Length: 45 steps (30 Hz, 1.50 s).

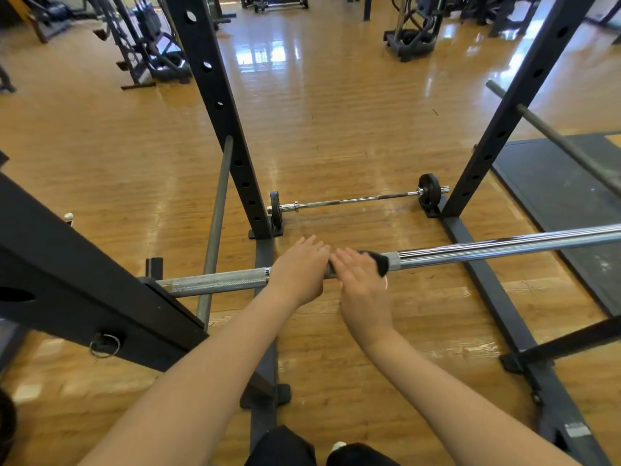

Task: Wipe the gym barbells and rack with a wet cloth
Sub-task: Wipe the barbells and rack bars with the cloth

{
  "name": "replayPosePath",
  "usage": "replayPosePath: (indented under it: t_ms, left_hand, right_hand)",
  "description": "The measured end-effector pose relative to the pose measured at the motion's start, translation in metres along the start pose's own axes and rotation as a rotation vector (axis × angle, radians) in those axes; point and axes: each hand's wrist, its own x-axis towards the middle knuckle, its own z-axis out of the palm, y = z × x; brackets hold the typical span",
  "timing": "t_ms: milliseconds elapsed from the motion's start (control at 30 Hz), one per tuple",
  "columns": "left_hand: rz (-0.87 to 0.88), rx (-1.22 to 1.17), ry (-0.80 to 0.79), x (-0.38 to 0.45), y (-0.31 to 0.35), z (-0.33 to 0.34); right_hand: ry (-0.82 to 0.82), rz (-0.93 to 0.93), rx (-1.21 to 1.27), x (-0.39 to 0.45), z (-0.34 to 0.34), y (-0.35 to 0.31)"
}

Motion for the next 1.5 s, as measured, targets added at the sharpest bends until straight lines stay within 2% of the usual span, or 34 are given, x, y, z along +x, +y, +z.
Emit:
replayPosePath:
  t_ms: [133,267,400,567,633,733,833,933,1033,1100,1167,1267,1367,1500]
  left_hand:
    - [0.009,0.078,0.057,-0.008,0.002,0.001]
    - [-0.070,0.168,0.103,-0.020,-0.001,0.006]
    - [-0.039,0.176,0.183,-0.019,-0.002,0.009]
    - [-0.023,0.180,0.008,-0.015,-0.002,-0.001]
    - [-0.022,0.145,0.007,-0.012,-0.005,0.000]
    - [-0.015,0.097,-0.016,-0.011,-0.005,-0.002]
    - [-0.035,0.096,-0.046,-0.010,-0.006,-0.002]
    - [-0.027,0.109,-0.041,-0.010,-0.007,0.000]
    - [-0.034,0.096,-0.021,-0.011,-0.006,0.000]
    - [-0.034,0.095,-0.026,-0.012,-0.005,0.000]
    - [-0.034,0.109,-0.034,-0.012,-0.004,0.000]
    - [-0.044,0.108,-0.015,-0.013,-0.003,-0.001]
    - [-0.044,0.090,0.012,-0.015,-0.003,-0.001]
    - [-0.031,0.090,0.061,-0.015,-0.004,0.001]
  right_hand:
    - [-0.111,-0.153,-0.027,0.001,-0.010,0.013]
    - [-0.035,-0.056,-0.035,-0.004,-0.030,0.045]
    - [0.028,-0.007,-0.064,-0.004,-0.022,0.038]
    - [-0.045,-0.152,-0.068,0.004,-0.001,0.000]
    - [-0.079,-0.184,-0.070,0.005,-0.005,0.010]
    - [-0.124,-0.145,-0.022,-0.005,-0.018,0.041]
    - [-0.037,-0.057,-0.019,-0.010,-0.021,0.047]
    - [0.022,-0.033,0.002,-0.003,-0.003,0.017]
    - [-0.022,-0.119,0.036,0.004,0.003,-0.006]
    - [-0.068,-0.192,0.005,0.006,-0.006,0.005]
    - [-0.074,-0.169,0.002,0.003,-0.019,0.028]
    - [0.052,-0.089,-0.011,-0.002,-0.035,0.053]
    - [0.141,-0.049,0.005,-0.003,-0.029,0.049]
    - [0.027,-0.125,0.043,-0.003,-0.001,0.019]
